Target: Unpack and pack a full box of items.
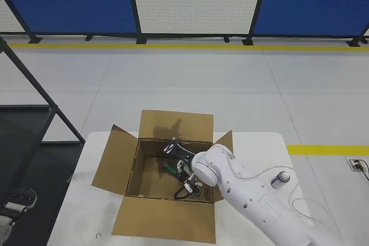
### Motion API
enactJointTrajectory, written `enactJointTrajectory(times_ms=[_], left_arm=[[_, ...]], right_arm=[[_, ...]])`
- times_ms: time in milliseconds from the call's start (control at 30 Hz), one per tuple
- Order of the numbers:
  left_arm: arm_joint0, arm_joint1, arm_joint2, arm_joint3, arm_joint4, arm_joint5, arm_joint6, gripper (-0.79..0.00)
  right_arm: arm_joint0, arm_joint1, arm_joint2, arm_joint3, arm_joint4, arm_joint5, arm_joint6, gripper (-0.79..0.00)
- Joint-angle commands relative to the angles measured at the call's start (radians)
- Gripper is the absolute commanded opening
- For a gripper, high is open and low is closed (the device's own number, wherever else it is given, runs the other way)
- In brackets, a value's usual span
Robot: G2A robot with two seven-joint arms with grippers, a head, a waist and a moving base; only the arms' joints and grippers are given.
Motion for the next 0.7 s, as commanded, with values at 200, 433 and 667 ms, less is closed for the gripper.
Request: enactJointTrajectory(times_ms=[200,433,667], left_arm=[[0.000,0.000,0.000,0.000,0.000,0.000,0.000,0.000],[0.000,0.000,0.000,0.000,0.000,0.000,0.000,0.000],[0.000,0.000,0.000,0.000,0.000,0.000,0.000,0.000]], right_arm=[[0.064,-0.076,-0.045,0.197,0.026,0.025,-0.051,-0.785],[0.095,-0.139,-0.074,0.327,0.040,0.036,-0.077,-0.785],[0.120,-0.185,-0.078,0.426,0.064,0.011,-0.093,-0.305]])
